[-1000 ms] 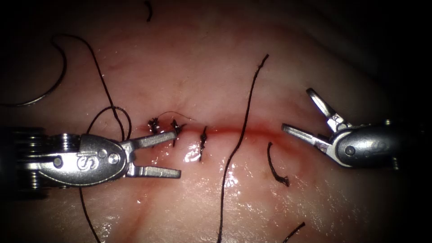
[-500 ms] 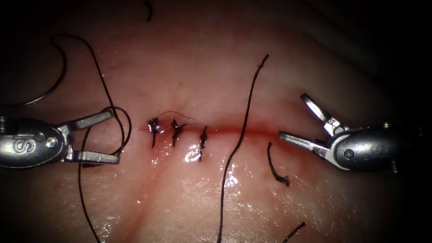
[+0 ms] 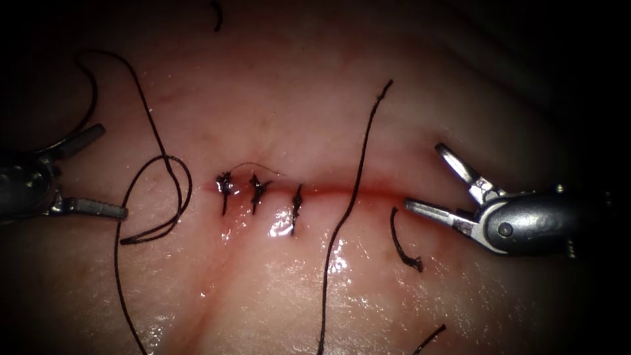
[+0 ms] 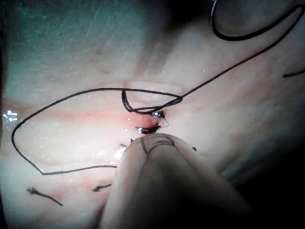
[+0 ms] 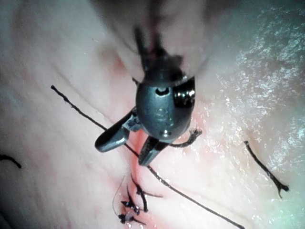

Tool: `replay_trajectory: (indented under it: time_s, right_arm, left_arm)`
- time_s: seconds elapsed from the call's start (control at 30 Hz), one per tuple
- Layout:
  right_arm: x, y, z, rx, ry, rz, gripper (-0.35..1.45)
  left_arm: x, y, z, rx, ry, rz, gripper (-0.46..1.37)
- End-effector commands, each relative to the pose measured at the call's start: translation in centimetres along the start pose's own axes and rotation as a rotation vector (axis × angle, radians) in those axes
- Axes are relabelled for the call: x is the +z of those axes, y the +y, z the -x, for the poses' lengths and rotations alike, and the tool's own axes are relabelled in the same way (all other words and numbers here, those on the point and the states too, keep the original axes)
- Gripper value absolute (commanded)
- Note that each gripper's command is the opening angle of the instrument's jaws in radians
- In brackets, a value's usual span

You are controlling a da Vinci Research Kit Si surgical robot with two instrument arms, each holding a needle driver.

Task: Wound Closure
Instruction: Pick up the needle with the left gripper

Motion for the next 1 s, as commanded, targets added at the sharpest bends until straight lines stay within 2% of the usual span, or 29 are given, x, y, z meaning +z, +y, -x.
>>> replay_trajectory:
  time_s: [0.03,0.1,0.33,0.5,0.73,0.83,1.0]
  right_arm:
    - [0.01,-0.01,0.0,-0.001,-0.001,-0.009,1.26]
    - [0.02,-0.02,-0.01,-0.002,-0.005,-0.013,1.26]
    - [0.04,-0.04,-0.02,-0.003,-0.008,-0.016,1.26]
    - [0.04,-0.05,-0.02,-0.003,-0.008,-0.016,1.26]
    - [0.05,-0.07,-0.02,-0.004,-0.011,-0.02,1.25]
    - [0.04,-0.07,-0.02,-0.004,-0.01,-0.02,1.25]
    - [0.04,-0.12,-0.03,-0.007,-0.009,-0.018,1.25]
  left_arm:
    - [-0.01,0.04,-0.01,-0.006,0.018,-0.004,0.65]
    - [-0.03,0.14,-0.07,-0.025,0.046,0.002,0.58]
    - [-0.06,0.54,-0.35,-0.064,0.12,0.071,0.95]
    - [-0.04,0.79,-0.58,-0.069,0.179,0.095,1.0]
    - [0.05,0.94,-0.88,-0.067,0.217,0.072,1.07]
    - [0.12,0.93,-0.99,-0.077,0.228,0.027,1.09]
    - [0.23,0.96,-1.13,-0.092,0.207,-0.009,1.11]
